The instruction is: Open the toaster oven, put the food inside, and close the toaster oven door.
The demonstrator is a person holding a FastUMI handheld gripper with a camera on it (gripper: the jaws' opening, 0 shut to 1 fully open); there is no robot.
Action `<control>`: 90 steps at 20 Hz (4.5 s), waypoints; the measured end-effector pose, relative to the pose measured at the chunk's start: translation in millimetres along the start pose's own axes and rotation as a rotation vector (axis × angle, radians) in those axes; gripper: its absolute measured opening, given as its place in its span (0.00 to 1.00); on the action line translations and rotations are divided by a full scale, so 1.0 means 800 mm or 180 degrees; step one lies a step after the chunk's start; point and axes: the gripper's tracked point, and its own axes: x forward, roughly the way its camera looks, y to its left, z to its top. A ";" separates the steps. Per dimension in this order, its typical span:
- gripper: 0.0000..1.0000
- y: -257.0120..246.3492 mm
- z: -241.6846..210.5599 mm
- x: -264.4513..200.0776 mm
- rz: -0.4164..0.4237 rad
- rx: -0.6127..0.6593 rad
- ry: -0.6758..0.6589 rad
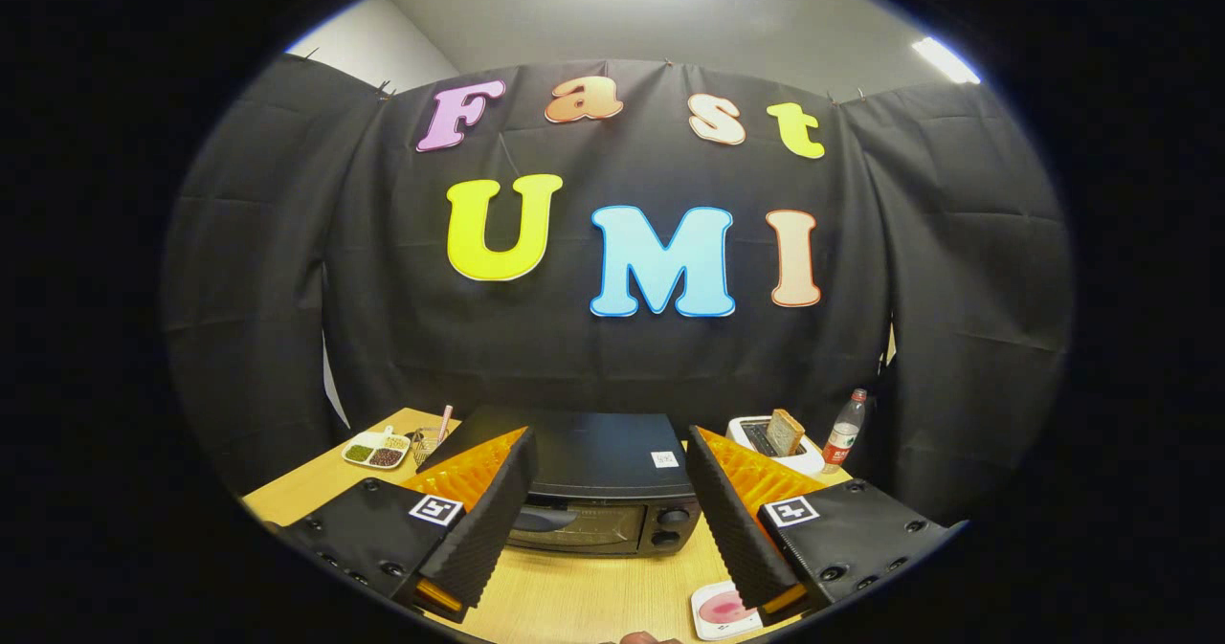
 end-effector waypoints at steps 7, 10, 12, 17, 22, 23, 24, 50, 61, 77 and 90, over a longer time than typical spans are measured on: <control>0.98 0.029 -0.012 0.016 0.0110 -0.0014 0.0098; 0.98 0.039 -0.021 0.027 0.0122 0.0004 0.0153; 0.98 0.046 -0.025 0.034 0.0138 0.0023 0.0169; 0.98 0.059 -0.060 0.058 0.0105 0.0021 0.0362; 0.99 0.074 -0.100 0.082 0.0056 -0.0045 0.0563; 0.99 0.076 -0.110 0.085 0.0045 -0.0059 0.0598; 0.99 0.079 -0.121 0.089 0.0043 -0.0056 0.0633; 0.99 0.098 -0.208 0.112 0.0207 0.0077 0.1523; 0.98 0.098 -0.244 0.044 0.0221 -0.0099 0.1777; 0.98 0.066 -0.386 -0.059 0.0392 -0.0266 0.2828; 0.97 -0.085 -0.344 -0.067 0.0360 -0.0332 0.2979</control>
